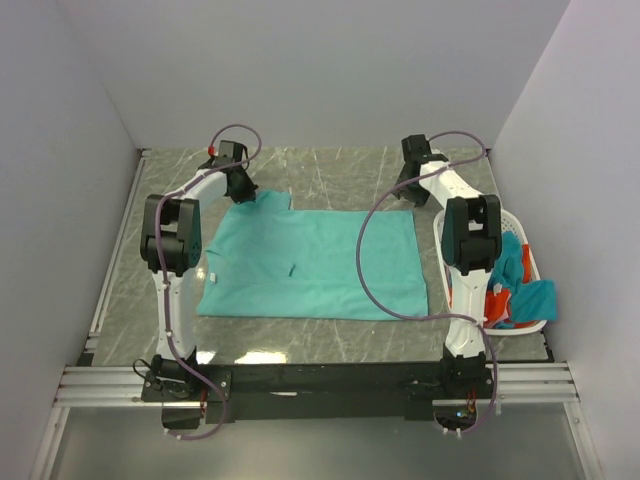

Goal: Fold and stack the t-shirts
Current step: Fold the tshirt

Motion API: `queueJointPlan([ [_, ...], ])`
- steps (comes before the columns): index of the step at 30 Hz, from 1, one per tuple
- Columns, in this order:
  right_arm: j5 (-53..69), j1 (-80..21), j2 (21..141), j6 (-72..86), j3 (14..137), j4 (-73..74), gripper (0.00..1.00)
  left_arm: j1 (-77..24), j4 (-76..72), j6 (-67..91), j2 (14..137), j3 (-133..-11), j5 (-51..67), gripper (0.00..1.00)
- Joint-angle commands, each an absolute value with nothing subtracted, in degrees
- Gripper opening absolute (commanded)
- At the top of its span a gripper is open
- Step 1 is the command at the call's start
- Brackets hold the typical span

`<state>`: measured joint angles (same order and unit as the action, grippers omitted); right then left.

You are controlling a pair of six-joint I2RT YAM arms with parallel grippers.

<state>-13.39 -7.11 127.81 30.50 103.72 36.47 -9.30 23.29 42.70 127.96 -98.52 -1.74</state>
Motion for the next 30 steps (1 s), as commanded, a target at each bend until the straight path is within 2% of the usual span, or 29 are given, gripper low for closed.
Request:
queueJointPlan([
  [1, -16.0, -8.1, 128.2, 31.4, 103.2, 37.9, 0.58, -9.8, 21.7, 43.1, 123.6, -97.6, -1.2, 0.0],
  [10, -12.8, -8.4, 129.2, 33.7, 105.3, 43.8, 0.62, -9.9, 22.1, 42.9, 121.9, -96.9, -3.1, 0.0],
  [14, -11.0, -8.2, 128.0, 34.5, 102.8, 41.4, 0.62, -9.9, 22.2, 43.0, 121.7, -97.2, -3.1, 0.0],
  [18, -10.2, -8.2, 130.1, 35.2, 106.2, 45.7, 0.61, -9.9, 21.8, 43.1, 121.3, -96.8, -3.1, 0.0],
  [21, -9.8, -8.3, 129.3, 35.0, 104.5, 44.6, 0.54, -9.9, 21.4, 43.2, 120.8, -96.1, -3.3, 0.0],
  [24, -10.9, -8.3, 128.5, 35.1, 103.9, 44.8, 0.38, -9.9, 21.4, 43.2, 120.7, -96.0, -3.2, 0.0],
  [25, -11.5, -8.3, 128.0, 35.2, 103.9, 44.9, 0.23, -9.9, 21.5, 43.2, 120.6, -96.0, -3.1, 0.0],
  [28, -12.9, -8.4, 126.5, 35.0, 102.9, 44.3, 0.07, -10.0, 21.0, 43.2, 120.0, -95.6, -2.6, 0.0],
  [30, -13.2, -8.4, 125.8, 34.2, 102.7, 43.1, 0.01, -10.0, 20.7, 43.3, 119.5, -94.9, -2.4, 0.0],
])
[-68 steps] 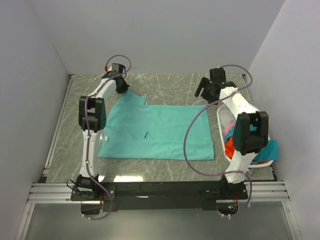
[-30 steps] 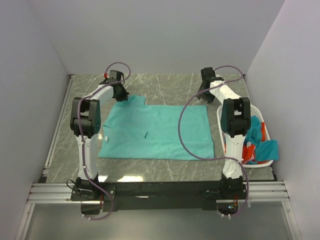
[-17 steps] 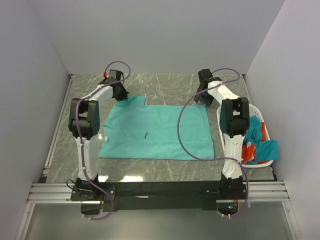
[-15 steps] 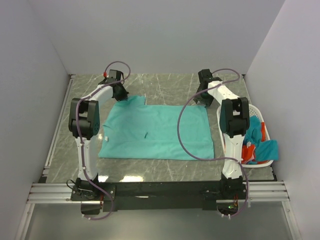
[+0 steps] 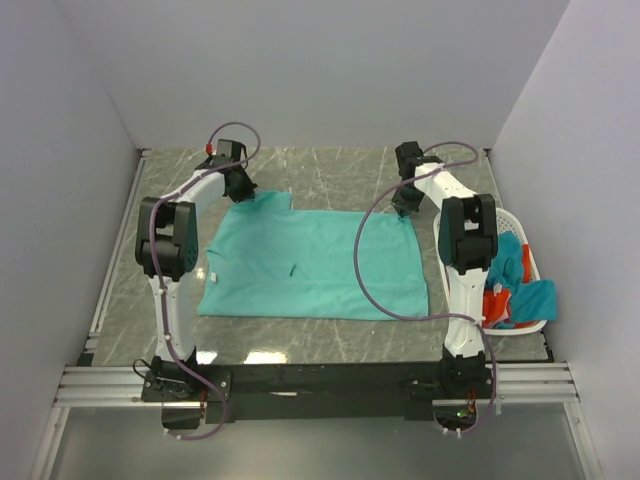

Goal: Fold and stack the t-shirts
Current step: Fold the tshirt

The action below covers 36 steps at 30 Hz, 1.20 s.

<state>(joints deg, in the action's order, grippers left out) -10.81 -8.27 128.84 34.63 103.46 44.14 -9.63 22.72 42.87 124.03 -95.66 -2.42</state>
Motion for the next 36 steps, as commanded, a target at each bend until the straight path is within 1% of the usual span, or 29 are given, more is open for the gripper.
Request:
queueJointPlan([
  [1, -13.2, -8.4, 125.4, 33.8, 102.7, 42.7, 0.0, -10.0, 20.6, 43.2, 119.1, -94.7, -2.3, 0.0],
  [7, -13.3, -10.7, 121.9, 30.3, 101.1, 39.6, 0.0, -10.5, 18.9, 43.3, 115.0, -90.4, -2.2, 0.0],
  [18, -16.1, -14.8, 112.9, 31.1, 91.1, 37.0, 0.0, -11.5, 13.7, 43.4, 103.8, -75.4, -2.7, 0.01],
  [28, -18.5, -16.8, 101.9, 31.9, 79.6, 35.7, 0.0, -12.3, 10.7, 46.2, 89.1, -59.3, -4.3, 0.0],
  [36, -17.1, -16.9, 94.4, 31.4, 72.0, 33.6, 0.0, -12.3, 11.5, 48.3, 78.6, -51.6, -5.9, 0.0],
])
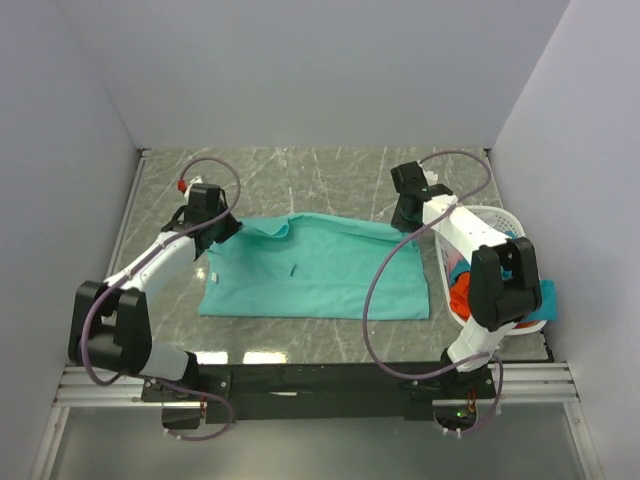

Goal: Fold and stack the t-shirts
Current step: Fold the tshirt

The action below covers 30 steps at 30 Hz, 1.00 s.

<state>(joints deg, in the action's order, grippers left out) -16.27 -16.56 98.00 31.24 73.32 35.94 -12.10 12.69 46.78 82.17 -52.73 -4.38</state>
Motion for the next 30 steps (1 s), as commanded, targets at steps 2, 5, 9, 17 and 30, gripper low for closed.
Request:
queueJointPlan([
  [2, -17.2, -17.0, 93.4, 31.3, 70.8, 33.7, 0.0, -12.3, 12.6, 48.6, 77.2, -50.5, -6.5, 0.0],
  [5, -17.4, -17.1, 91.4, 31.0, 69.0, 33.3, 0.0, -12.3, 13.4, 49.0, 74.3, -48.7, -7.6, 0.0],
  [9, -17.7, -17.2, 88.9, 30.9, 66.6, 33.3, 0.0, -12.3, 15.1, 49.7, 70.0, -46.8, -8.3, 0.01],
  [17, -17.2, -17.2, 86.0, 30.7, 63.6, 32.8, 0.0, -12.3, 16.9, 51.5, 63.6, -41.8, -9.2, 0.0],
  [30, -16.4, -17.2, 82.9, 30.5, 59.2, 32.2, 0.0, -12.3, 20.6, 54.2, 53.9, -33.8, -9.0, 0.0],
])
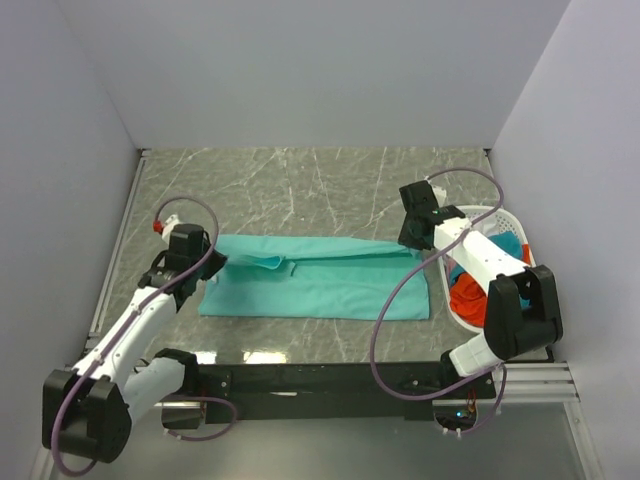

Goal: Fold and stack the t-shirts
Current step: Fold the tshirt

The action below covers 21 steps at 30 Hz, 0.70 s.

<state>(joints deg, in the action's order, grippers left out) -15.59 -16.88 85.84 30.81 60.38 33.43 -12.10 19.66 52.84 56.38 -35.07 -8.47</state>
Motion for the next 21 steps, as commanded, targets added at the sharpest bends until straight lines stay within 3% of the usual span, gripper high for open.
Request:
queueJointPlan([
  [1, -16.4, -17.1, 82.8, 30.5, 58.8, 32.0, 0.0, -12.4, 21.0, 54.9, 53.4, -33.4, -9.0, 0.0],
  [10, -15.7, -17.6, 81.6, 31.5, 52.8, 30.8, 0.05, -12.3, 27.7, 59.7, 49.4, -28.1, -10.5, 0.02],
  [12, -16.5, -17.8, 80.9, 32.3, 50.5, 30.9, 0.19, -12.3, 30.7, 61.3, 49.0, -28.0, -11.4, 0.21],
  [13, -16.7, -17.8, 80.4, 32.2, 49.8, 30.9, 0.35, -12.3, 33.5, 62.2, 48.9, -28.1, -10.9, 0.53],
  [16, -17.5, -18.0, 78.0, 32.1, 48.8, 32.9, 0.5, -12.5, 36.6, 64.0, 46.6, -28.1, -10.1, 0.87],
  [18, -17.8, -18.5, 75.0, 31.8, 48.8, 34.2, 0.54, -12.7, 36.5, 63.8, 43.8, -27.9, -8.0, 0.99],
  [21, -15.9, -19.3, 70.8, 30.3, 49.6, 34.6, 0.6, -12.7, 34.2, 63.7, 41.1, -27.8, -6.2, 1.0],
])
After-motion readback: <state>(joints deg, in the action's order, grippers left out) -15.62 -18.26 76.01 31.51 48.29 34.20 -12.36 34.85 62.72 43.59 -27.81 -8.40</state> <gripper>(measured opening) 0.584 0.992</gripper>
